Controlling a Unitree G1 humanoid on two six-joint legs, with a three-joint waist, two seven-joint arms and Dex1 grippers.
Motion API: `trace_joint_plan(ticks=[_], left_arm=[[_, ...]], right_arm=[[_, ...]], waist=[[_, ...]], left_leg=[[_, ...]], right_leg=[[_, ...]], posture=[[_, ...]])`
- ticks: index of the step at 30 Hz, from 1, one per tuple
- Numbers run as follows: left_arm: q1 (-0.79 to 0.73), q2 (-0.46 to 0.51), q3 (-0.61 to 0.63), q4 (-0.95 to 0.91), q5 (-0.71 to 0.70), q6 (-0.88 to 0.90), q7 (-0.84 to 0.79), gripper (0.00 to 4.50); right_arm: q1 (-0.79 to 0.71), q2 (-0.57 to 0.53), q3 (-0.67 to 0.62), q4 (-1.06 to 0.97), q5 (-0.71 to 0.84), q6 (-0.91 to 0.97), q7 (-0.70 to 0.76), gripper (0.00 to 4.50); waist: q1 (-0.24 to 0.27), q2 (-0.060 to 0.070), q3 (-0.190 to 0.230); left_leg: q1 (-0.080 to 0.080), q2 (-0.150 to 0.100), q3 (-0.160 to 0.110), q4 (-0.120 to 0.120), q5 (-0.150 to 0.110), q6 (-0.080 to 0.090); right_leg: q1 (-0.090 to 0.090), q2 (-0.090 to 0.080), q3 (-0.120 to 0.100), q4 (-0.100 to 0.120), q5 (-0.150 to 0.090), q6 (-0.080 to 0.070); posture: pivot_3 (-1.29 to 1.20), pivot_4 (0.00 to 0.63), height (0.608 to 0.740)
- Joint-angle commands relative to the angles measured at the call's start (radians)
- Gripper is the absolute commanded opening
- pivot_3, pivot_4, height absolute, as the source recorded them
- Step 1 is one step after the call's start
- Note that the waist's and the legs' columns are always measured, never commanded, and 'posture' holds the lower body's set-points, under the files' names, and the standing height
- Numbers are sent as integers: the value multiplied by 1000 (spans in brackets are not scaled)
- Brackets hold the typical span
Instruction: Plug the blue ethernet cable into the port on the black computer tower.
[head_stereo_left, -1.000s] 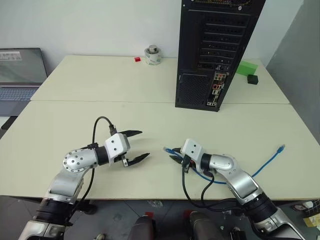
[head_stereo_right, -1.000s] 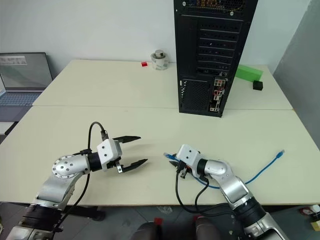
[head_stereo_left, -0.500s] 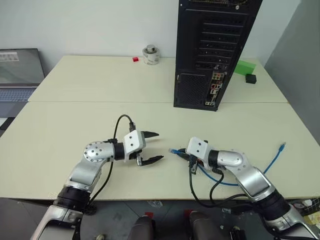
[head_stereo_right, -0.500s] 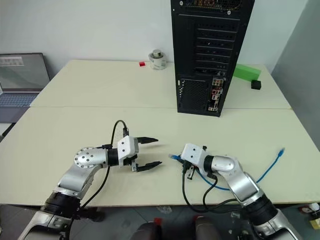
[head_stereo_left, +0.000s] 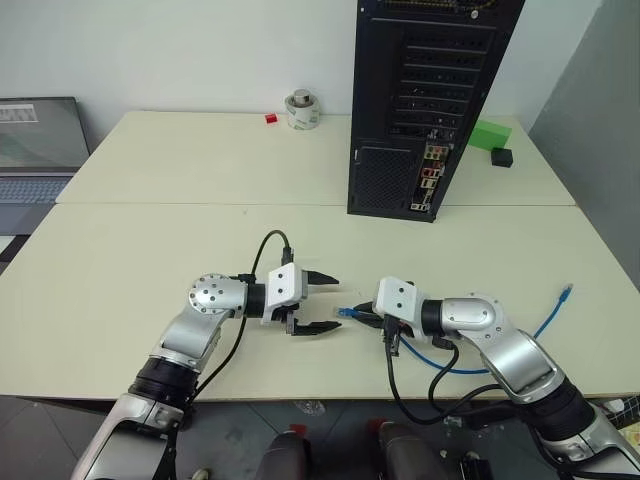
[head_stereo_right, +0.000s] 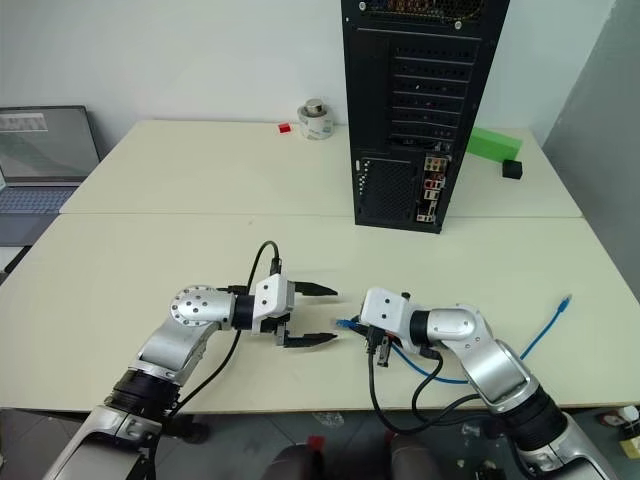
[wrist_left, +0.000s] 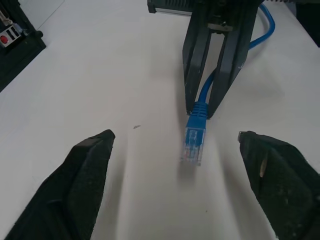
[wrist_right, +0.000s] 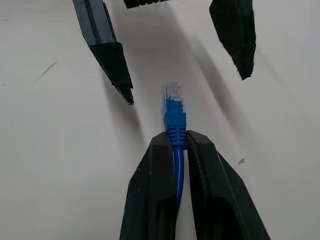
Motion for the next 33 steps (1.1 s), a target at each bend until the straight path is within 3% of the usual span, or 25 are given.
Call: trace_joint_plan(ticks=[1, 13, 23, 25, 28, 33], left_arm=[[-6, -1, -7, -13, -2, -14, -24, 3030], [-11, -13, -15, 11, 25, -44, -30, 396], [-22, -25, -12, 45, 45, -90, -20, 303], [-18, -26, -10, 46, 48, -109, -16, 303], [-12, -27, -8, 42, 53, -137, -6, 303], [65, -18, -11, -39, 90, -207, 49, 302]], right_arm=[[-17, -4, -23, -46, 17, -2, 11, 77], [-26, -1, -26, -65, 36, 6, 21, 72], [-36, -8, -22, -68, 20, -43, 26, 71], [-38, -20, -16, -69, 14, -64, 42, 760], [-43, -39, -15, -67, 7, -93, 63, 1432], [-61, -109, -180, -138, 191, 76, 135, 2626]], waist=[[0, 0, 0], [0, 0, 0], [0, 0, 0], [0, 0, 0], [0, 0, 0], [1, 0, 0]], left_leg=[[0, 0, 0, 0, 0, 0], [0, 0, 0, 0, 0, 0], [0, 0, 0, 0, 0, 0], [0, 0, 0, 0, 0, 0], [0, 0, 0, 0, 0, 0], [0, 0, 0, 0, 0, 0]], right_leg=[[0, 0, 0, 0, 0, 0], [0, 0, 0, 0, 0, 0], [0, 0, 0, 0, 0, 0], [0, 0, 0, 0, 0, 0], [0, 0, 0, 0, 0, 0], [0, 0, 0, 0, 0, 0]], posture=[[0, 150, 740], [0, 150, 740], [0, 150, 740], [0, 150, 740], [0, 150, 740], [0, 150, 740]])
